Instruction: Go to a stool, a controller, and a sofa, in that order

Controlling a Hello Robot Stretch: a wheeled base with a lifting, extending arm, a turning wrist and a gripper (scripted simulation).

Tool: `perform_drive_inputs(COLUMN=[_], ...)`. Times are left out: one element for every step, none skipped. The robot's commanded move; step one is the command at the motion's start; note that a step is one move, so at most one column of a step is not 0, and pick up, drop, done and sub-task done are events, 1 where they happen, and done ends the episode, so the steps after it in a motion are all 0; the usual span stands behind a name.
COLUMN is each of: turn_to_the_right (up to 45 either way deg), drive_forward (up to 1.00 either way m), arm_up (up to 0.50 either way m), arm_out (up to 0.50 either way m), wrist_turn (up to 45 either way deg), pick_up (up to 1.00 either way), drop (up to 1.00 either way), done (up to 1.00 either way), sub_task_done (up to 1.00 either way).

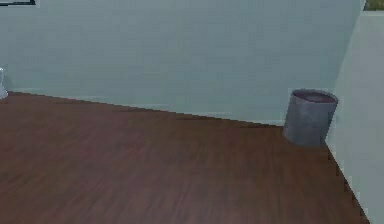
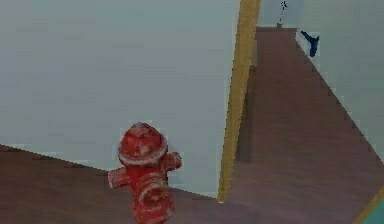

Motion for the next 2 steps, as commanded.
perform_drive_inputs(turn_to_the_right=[45.0, 45.0], drive_forward=[0.0, 0.0], arm_up=[0.0, 0.0], arm_out=[0.0, 0.0], wrist_turn=[0.0, 0.0], pick_up=[0.0, 0.0], drop=[0.0, 0.0], done=[0.0, 0.0], sub_task_done=[0.0, 0.0])
